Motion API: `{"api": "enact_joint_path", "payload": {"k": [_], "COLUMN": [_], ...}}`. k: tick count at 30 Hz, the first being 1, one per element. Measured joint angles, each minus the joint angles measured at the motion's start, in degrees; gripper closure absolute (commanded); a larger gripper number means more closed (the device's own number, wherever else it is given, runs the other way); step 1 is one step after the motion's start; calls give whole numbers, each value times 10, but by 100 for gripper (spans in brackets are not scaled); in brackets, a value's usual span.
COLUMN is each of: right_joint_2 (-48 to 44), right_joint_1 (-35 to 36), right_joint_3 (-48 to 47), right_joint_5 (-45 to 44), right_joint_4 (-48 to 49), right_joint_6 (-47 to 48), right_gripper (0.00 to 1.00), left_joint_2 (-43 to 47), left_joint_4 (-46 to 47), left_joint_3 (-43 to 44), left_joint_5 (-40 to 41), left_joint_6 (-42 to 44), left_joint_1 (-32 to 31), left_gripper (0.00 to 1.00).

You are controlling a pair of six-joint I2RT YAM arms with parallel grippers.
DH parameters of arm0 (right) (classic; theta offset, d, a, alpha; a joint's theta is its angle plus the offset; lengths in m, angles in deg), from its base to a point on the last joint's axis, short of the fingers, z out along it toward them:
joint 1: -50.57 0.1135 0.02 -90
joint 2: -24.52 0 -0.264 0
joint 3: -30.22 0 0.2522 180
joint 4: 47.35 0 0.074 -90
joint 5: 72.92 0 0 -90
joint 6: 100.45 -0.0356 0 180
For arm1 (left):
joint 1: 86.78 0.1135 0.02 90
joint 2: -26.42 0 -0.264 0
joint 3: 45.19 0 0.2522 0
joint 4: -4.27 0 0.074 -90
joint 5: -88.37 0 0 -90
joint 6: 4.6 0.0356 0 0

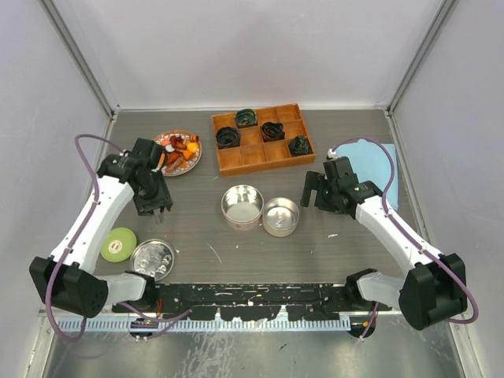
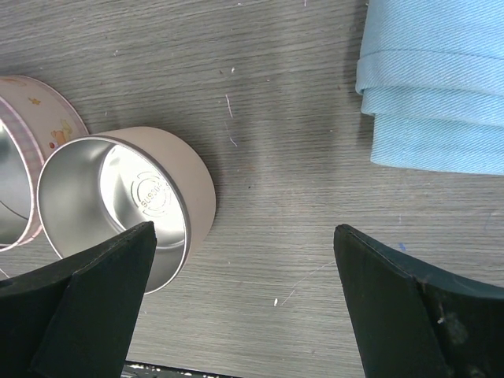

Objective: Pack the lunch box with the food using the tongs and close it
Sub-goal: Pick up the clamp at the center of the board.

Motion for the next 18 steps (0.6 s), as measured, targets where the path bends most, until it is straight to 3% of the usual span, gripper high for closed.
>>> {"api": "enact_joint_path", "payload": {"k": [18], "right_joint_2": [-2], "right_joint_1": [0], "right_joint_3": [-8], "right_joint_5": [0], "right_joint_4": [-6], "right_joint_6": [-2], "right_gripper": [0], "left_joint_2": [-118], "left_joint_4": [50], "left_joint_3": [185], "left_joint_5": [-62], "left_joint_6": [161], "left_joint_1": [85], "left_gripper": [53]}}
